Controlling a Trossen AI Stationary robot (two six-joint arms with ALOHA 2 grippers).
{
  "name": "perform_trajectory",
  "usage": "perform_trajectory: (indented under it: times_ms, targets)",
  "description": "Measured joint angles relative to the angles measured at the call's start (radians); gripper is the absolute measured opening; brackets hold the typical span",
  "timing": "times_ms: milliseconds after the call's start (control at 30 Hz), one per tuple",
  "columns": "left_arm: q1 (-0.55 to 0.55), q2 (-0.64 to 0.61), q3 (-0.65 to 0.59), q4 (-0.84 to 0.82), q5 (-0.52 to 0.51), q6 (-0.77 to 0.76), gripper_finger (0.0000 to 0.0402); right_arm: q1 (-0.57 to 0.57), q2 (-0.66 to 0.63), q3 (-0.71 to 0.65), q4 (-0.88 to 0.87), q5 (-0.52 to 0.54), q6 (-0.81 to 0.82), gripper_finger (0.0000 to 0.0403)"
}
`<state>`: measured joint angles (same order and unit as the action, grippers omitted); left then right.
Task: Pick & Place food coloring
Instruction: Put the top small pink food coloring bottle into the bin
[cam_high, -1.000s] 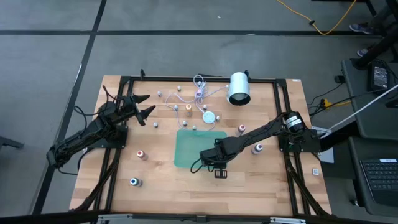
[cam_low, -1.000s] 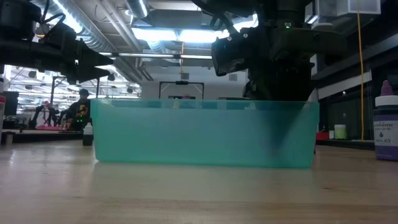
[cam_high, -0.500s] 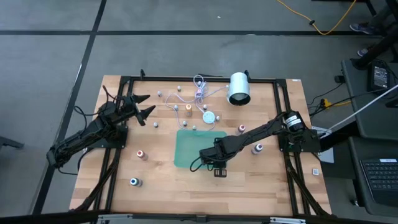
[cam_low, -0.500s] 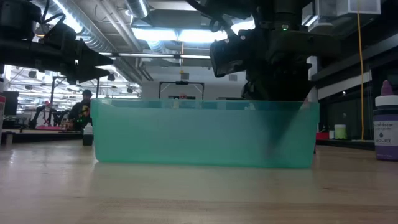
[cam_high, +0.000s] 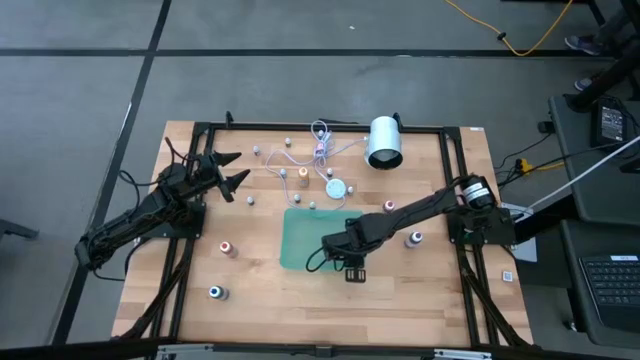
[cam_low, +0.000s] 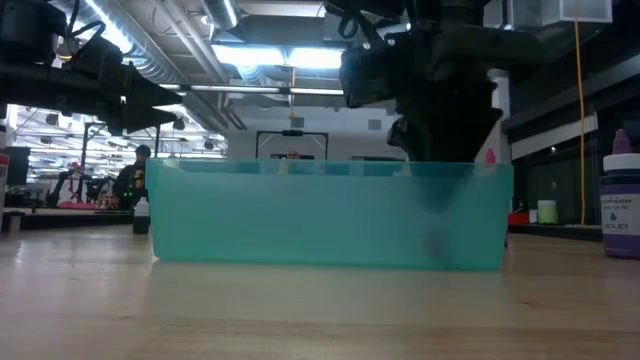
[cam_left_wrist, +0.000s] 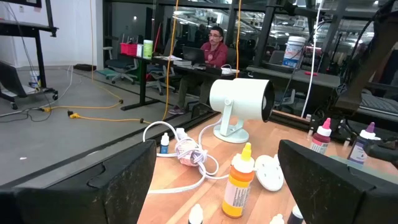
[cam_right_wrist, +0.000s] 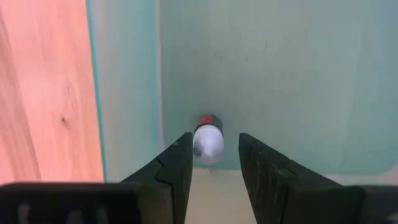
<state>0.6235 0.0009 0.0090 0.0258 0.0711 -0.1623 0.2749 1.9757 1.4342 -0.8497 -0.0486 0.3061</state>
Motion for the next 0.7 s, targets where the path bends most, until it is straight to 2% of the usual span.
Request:
perform_trajectory:
  times_ms: [133, 267, 433, 700]
  targets:
    - [0.0, 0.0, 0.0, 0.0, 0.0, 0.0, 0.0333, -0.008, -0.024, 0.0, -0.02, 0.003, 0.002, 0.0154]
    - [0.0, 0.0, 0.0, 0.001, 0.0, 0.0, 0.0333, -0.027, -0.05, 0.003, -0.078, 0.049, 0.002, 0.0192]
    - [0.0, 0.0, 0.0, 0.0, 0.0, 0.0, 0.0333, -0.053, -0.107, 0.011, -0.104, 0.056, -0.014, 0.024]
    - [0.0, 0.0, 0.0, 0.0, 0.0, 0.0, 0.0333, -0.118, -0.161, 0.129, -0.223, 0.055, -0.051, 0.0284]
